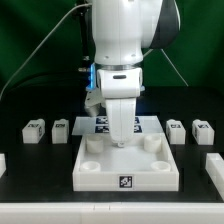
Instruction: Assemble one leg
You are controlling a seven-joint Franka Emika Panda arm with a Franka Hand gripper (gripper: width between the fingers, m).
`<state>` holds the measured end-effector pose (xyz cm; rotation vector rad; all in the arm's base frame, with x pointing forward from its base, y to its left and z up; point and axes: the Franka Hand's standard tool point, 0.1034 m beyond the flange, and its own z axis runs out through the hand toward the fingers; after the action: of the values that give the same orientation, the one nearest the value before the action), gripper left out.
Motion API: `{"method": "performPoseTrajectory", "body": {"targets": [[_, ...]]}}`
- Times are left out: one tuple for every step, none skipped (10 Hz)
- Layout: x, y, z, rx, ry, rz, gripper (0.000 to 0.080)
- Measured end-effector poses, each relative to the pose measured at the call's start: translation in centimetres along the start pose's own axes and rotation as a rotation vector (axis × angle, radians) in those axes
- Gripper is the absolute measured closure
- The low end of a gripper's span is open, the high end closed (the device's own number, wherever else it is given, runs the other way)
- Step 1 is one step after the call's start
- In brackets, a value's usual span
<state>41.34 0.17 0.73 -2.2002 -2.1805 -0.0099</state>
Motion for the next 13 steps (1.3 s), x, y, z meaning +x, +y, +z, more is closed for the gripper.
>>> {"method": "performPoseTrajectory", "body": {"targets": [[0.0, 0.0, 0.0, 0.0, 0.0, 0.0, 0.0743], [0.0, 0.1, 0.0, -0.001, 0.0, 0.0, 0.0743], [0.1, 0.7, 0.0, -0.008, 0.001, -0.003, 0.0743], [0.4, 1.9, 0.1, -0.021, 0.006, -0.004, 0.0743], [1.3, 3.1, 0.1, -0.034, 0.015, -0.004, 0.0743], [2.6, 4.3, 0.1, -0.045, 0.026, 0.012, 0.0743], [4.1, 5.7, 0.1, -0.06, 0.039, 0.013, 0.0743], [5.1, 6.5, 0.1, -0.07, 0.047, 0.019, 0.0743], [5.9, 7.1, 0.1, -0.076, 0.052, 0.027, 0.0743], [6.1, 7.4, 0.1, -0.081, 0.053, 0.033, 0.0743], [6.1, 7.5, 0.2, -0.083, 0.053, 0.028, 0.0743], [6.1, 7.6, 0.2, -0.093, 0.055, 0.005, 0.0743], [6.1, 7.6, 0.2, -0.098, 0.055, 0.002, 0.0743]]}}
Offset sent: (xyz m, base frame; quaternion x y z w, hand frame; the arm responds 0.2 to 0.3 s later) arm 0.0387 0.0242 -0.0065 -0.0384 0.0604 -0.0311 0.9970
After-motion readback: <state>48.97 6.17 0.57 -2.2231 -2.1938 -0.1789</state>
